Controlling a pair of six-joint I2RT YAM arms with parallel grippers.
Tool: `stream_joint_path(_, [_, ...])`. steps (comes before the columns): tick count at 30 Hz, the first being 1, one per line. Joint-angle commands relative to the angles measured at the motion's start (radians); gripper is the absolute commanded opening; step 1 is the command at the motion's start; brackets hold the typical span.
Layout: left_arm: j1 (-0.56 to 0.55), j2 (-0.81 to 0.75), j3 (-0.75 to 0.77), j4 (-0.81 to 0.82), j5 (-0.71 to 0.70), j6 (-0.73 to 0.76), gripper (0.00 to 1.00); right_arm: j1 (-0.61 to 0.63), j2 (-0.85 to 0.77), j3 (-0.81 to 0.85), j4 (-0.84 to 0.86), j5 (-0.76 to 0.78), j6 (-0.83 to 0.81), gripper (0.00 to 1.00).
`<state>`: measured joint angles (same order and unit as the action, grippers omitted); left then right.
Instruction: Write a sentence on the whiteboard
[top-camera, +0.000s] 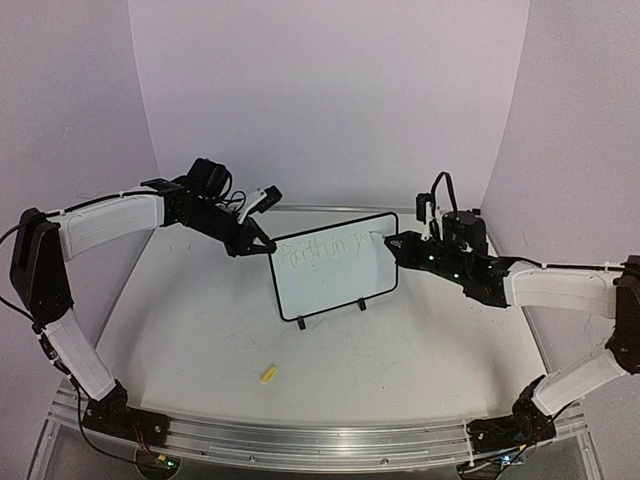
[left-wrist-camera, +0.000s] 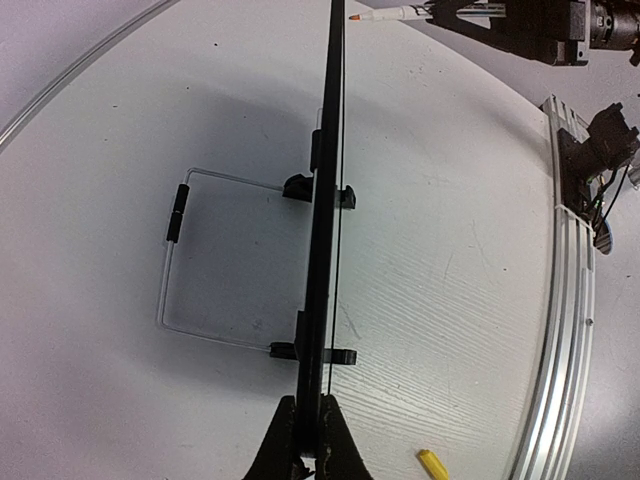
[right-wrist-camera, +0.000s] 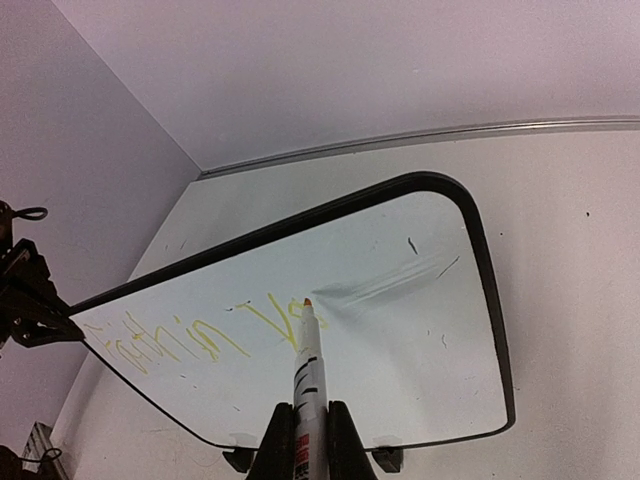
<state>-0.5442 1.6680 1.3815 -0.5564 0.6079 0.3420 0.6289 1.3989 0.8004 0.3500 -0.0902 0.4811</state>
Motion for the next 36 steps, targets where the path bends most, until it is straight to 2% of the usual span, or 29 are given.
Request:
stream_joint_path(1, [-0.017, 0.044, -0.023, -0.12, -0.062, 0.04, 0.0, -0.004, 0.022, 0.048, 0.017, 0.023, -0.02, 0.0])
stream_joint_path(36, [-0.017, 0.045, -0.022, -0.119, -0.059, 0.041, 0.0, -0.004, 0.038, 0.016, -0.035, 0.089, 0.006, 0.0])
